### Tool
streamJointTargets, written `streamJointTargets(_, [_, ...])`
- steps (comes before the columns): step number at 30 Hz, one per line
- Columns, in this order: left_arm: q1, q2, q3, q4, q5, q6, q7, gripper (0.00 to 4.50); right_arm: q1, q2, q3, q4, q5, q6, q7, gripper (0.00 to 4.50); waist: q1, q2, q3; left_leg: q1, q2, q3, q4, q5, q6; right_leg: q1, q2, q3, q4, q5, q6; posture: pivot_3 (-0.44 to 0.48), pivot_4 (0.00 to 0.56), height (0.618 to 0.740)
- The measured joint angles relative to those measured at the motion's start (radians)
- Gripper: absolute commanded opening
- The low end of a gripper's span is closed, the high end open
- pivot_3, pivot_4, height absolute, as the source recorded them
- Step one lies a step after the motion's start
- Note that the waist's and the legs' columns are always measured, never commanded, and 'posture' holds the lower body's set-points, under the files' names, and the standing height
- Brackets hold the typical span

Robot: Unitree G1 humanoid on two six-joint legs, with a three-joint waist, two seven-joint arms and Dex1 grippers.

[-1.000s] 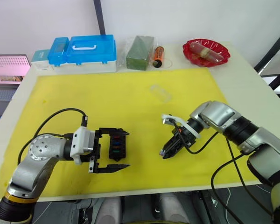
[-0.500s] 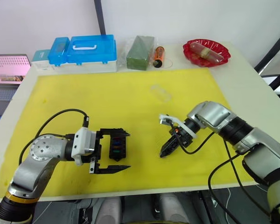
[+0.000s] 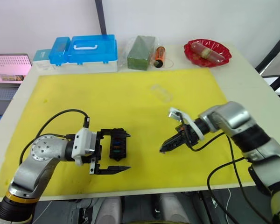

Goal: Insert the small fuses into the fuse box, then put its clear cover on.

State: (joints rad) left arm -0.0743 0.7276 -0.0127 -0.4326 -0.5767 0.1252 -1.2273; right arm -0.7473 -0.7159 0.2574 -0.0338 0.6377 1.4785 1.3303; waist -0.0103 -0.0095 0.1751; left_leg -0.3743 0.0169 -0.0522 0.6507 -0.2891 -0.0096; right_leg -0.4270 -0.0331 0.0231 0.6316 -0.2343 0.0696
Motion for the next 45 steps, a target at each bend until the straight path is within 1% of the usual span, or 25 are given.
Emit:
streamJointTargets(1, [-0.001,0.000,0.000,0.000,0.000,0.000,-0.001,4.50,0.031,0.012,-0.067,-0.046,0.029,0.051,-0.053,0.06,0.000,0.000,0.000,0.000,0.000,0.000,0.000,0.000,0.000,0.000,0.000,0.000,0.000,0.000,0.000,0.000,0.150,0.740])
streamJointTargets(2, [-0.004,0.000,-0.002,-0.001,0.000,0.000,-0.002,4.50,0.096,0.013,-0.154,-0.107,0.079,0.085,-0.124,0.06,0.002,0.000,0.000,0.000,0.000,0.000,0.000,0.000,0.000,0.000,0.000,0.000,0.000,0.000,0.000,0.000,0.150,0.740])
streamJointTargets(3, [0.001,0.002,0.001,-0.002,-0.001,-0.001,-0.003,4.50,0.193,0.013,-0.255,-0.169,0.149,0.105,-0.210,0.06,0.009,-0.002,-0.001,0.000,0.000,-0.002,0.000,0.000,0.000,0.003,0.000,-0.002,-0.001,0.000,0.000,0.000,0.150,0.740])
streamJointTargets(5, [0.010,0.002,0.004,0.000,-0.002,0.001,-0.002,4.50,0.397,0.036,-0.436,-0.243,0.310,0.128,-0.432,0.06,0.024,-0.002,-0.002,0.000,0.000,-0.002,0.000,0.000,0.000,0.003,0.000,-0.002,-0.002,0.000,0.000,0.000,0.150,0.740])
streamJointTargets(6, [0.013,0.002,0.005,0.001,-0.002,0.002,-0.002,4.50,0.440,0.049,-0.473,-0.251,0.361,0.129,-0.506,0.06,0.022,-0.002,-0.001,0.000,-0.001,-0.001,0.000,0.000,0.000,0.003,0.000,0.000,-0.001,0.000,0.000,0.000,0.150,0.740])
streamJointTargets(8, [0.003,0.001,0.003,0.000,-0.002,0.003,-0.003,4.50,0.510,0.108,-0.586,-0.299,0.515,0.129,-0.722,0.06,0.013,-0.002,-0.001,0.001,0.000,0.001,0.000,0.000,0.000,0.002,0.001,0.003,-0.001,0.000,-0.001,0.000,0.150,0.740])
streamJointTargets(9, [0.001,0.001,0.003,0.000,-0.002,0.002,-0.003,4.50,0.522,0.117,-0.604,-0.309,0.545,0.129,-0.759,0.06,0.013,-0.002,-0.001,0.001,0.000,0.001,0.000,0.000,0.000,0.003,0.001,0.003,-0.001,0.000,-0.001,0.000,0.150,0.740])
streamJointTargets(10, [0.000,0.002,0.004,0.000,-0.003,0.002,-0.007,4.50,0.555,0.140,-0.650,-0.333,0.657,0.129,-0.899,0.06,0.002,-0.002,-0.001,0.002,0.000,0.000,0.000,0.000,0.000,0.003,0.002,0.003,-0.001,-0.001,-0.005,0.000,0.150,0.740])
streamJointTargets(11, [-0.003,0.001,0.002,0.000,-0.003,0.002,-0.009,4.50,0.572,0.143,-0.670,-0.339,0.730,0.118,-0.992,0.06,-0.005,-0.002,-0.002,0.002,0.001,0.000,0.000,0.000,0.000,0.003,0.003,0.003,-0.001,-0.001,-0.005,0.000,0.150,0.740])
streamJointTargets(12, [-0.006,0.001,0.001,0.001,-0.003,0.003,-0.011,4.50,0.637,0.121,-0.649,-0.341,0.876,0.035,-1.147,0.06,-0.004,-0.002,-0.002,0.002,0.001,-0.001,0.000,0.000,0.000,0.004,0.004,0.002,-0.001,0.000,-0.004,0.000,0.150,0.740])
streamJointTargets(14, [-0.008,0.001,0.001,0.005,-0.003,0.003,-0.012,4.50,0.707,0.067,-0.573,-0.352,1.067,-0.101,-1.347,0.06,-0.004,-0.002,-0.002,0.002,0.001,-0.001,-0.001,0.000,0.000,0.003,0.004,0.002,-0.001,0.000,-0.003,0.000,0.150,0.740])
streamJointTargets(16, [-0.013,0.001,0.000,0.010,-0.003,0.003,-0.013,4.50,0.743,0.034,-0.503,-0.379,1.214,-0.231,-1.514,0.06,-0.007,-0.002,-0.002,0.001,0.001,-0.001,0.000,0.000,0.000,0.003,0.004,0.002,-0.001,0.000,-0.003,0.000,0.150,0.740])
streamJointTargets(19, [-0.016,0.001,0.000,0.011,-0.003,0.003,-0.013,4.50,0.776,0.041,-0.427,-0.406,1.297,-0.390,-1.678,0.06,-0.008,-0.003,-0.002,0.002,0.001,-0.001,0.000,0.000,0.000,0.003,0.004,0.003,-0.001,-0.001,-0.004,0.000,0.150,0.740])
streamJointTargets(21, [-0.008,0.001,0.000,0.009,-0.003,0.003,-0.012,4.50,0.794,0.091,-0.392,-0.421,1.305,-0.494,-1.768,0.06,-0.006,-0.003,-0.002,0.002,0.001,-0.002,0.000,0.000,0.000,0.003,0.004,0.003,-0.001,-0.001,-0.004,0.000,0.150,0.740])
streamJointTargets(26, [0.004,0.002,0.000,0.001,-0.003,0.003,-0.012,4.50,0.833,0.140,-0.349,-0.471,1.310,-0.618,-1.859,0.06,-0.003,-0.003,-0.002,0.001,0.002,-0.002,0.000,0.000,0.000,0.003,0.004,0.003,-0.001,-0.001,-0.005,0.000,0.150,0.740])
streamJointTargets(34, [0.003,0.002,0.000,0.000,-0.003,0.002,-0.018,4.50,0.863,0.139,-0.339,-0.486,1.312,-0.684,-1.904,0.06,-0.003,-0.003,-0.002,0.001,0.002,-0.002,0.000,0.000,0.000,0.003,0.004,0.003,-0.001,-0.002,-0.005,0.000,0.150,0.740])
streamJointTargets(37, [0.004,0.002,0.000,0.000,-0.003,0.001,-0.022,4.50,0.870,0.117,-0.336,-0.493,1.312,-0.679,-1.895,0.70,-0.003,-0.003,-0.002,0.001,0.002,-0.002,0.000,0.000,0.000,0.003,0.004,0.003,-0.001,-0.002,-0.005,0.000,0.150,0.740])
streamJointTargets(40, [0.003,0.002,0.000,0.002,-0.002,0.000,-0.032,4.50,0.886,0.057,-0.334,-0.497,1.312,-0.653,-1.831,1.68,-0.002,-0.003,-0.002,0.001,0.002,-0.002,0.000,0.000,0.000,0.003,0.004,0.003,-0.002,-0.002,-0.005,0.000,0.150,0.740])
streamJointTargets(42, [0.000,0.002,0.000,0.004,-0.002,0.000,-0.037,4.50,0.885,-0.014,-0.337,-0.500,1.312,-0.613,-1.749,2.34,-0.002,-0.003,-0.002,0.001,0.002,-0.001,0.000,0.000,0.000,0.003,0.004,0.004,-0.002,-0.002,-0.005,0.000,0.150,0.740])
streamJointTargets(43, [-0.001,0.002,0.000,0.005,-0.002,0.000,-0.039,4.50,0.882,-0.075,-0.345,-0.495,1.313,-0.578,-1.682,2.76,-0.002,-0.003,-0.002,0.001,0.002,-0.001,0.000,0.000,0.000,0.003,0.004,0.004,-0.002,-0.002,-0.005,0.000,0.150,0.740])
streamJointTargets(45, [-0.001,0.002,0.000,0.010,-0.002,0.000,-0.040,4.50,0.866,-0.198,-0.355,-0.464,1.313,-0.499,-1.539,3.42,-0.002,-0.003,-0.002,0.001,0.002,-0.001,0.000,0.000,0.000,0.003,0.004,0.004,-0.002,-0.002,-0.005,0.000,0.150,0.740])
